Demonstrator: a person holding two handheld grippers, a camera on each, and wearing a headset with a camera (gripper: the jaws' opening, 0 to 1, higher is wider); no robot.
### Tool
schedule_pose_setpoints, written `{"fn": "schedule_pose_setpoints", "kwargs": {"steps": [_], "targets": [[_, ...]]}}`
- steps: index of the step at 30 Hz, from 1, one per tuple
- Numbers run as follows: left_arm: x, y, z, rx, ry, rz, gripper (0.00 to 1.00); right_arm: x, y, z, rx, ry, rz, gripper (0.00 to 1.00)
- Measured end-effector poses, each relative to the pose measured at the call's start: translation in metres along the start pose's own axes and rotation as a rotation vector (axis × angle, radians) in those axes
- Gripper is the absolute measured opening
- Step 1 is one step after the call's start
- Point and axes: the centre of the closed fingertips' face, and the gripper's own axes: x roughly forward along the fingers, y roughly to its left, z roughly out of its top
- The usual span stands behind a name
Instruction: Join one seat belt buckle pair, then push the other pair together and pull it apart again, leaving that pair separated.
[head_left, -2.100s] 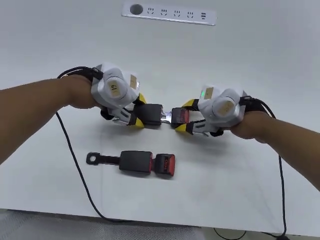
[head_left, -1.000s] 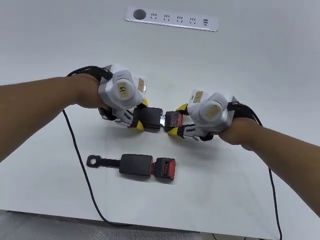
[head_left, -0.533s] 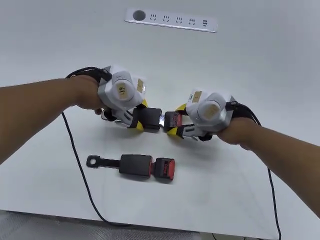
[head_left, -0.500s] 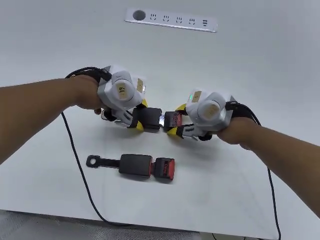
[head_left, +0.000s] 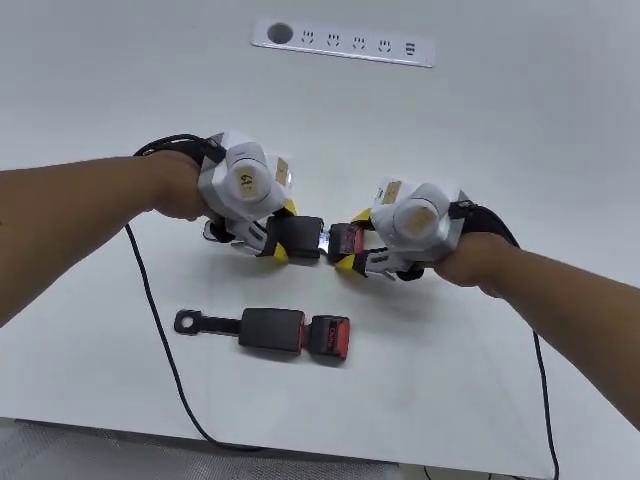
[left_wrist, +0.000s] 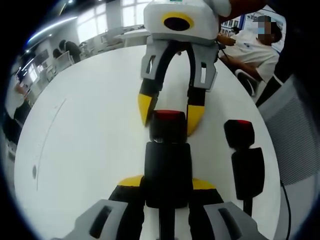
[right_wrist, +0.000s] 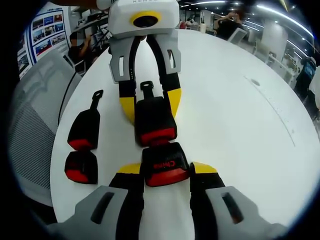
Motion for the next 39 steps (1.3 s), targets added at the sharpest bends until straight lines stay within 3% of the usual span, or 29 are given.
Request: {"fn": "schedule_pose_setpoints", "kwargs": {"steps": [23,39], "targets": [[0.000,-0.002,0.003,-0.010,-0.007,0.008,0.34,-0.012,-0.003,-0.016,-0.011,0.015,-0.003,0.35],[0.000,-0.002,0.002,-0.013,0.003,0.010,0.34,-0.038,-0.005,-0.046,-0.018,0.040,0.006,0.35]]}}
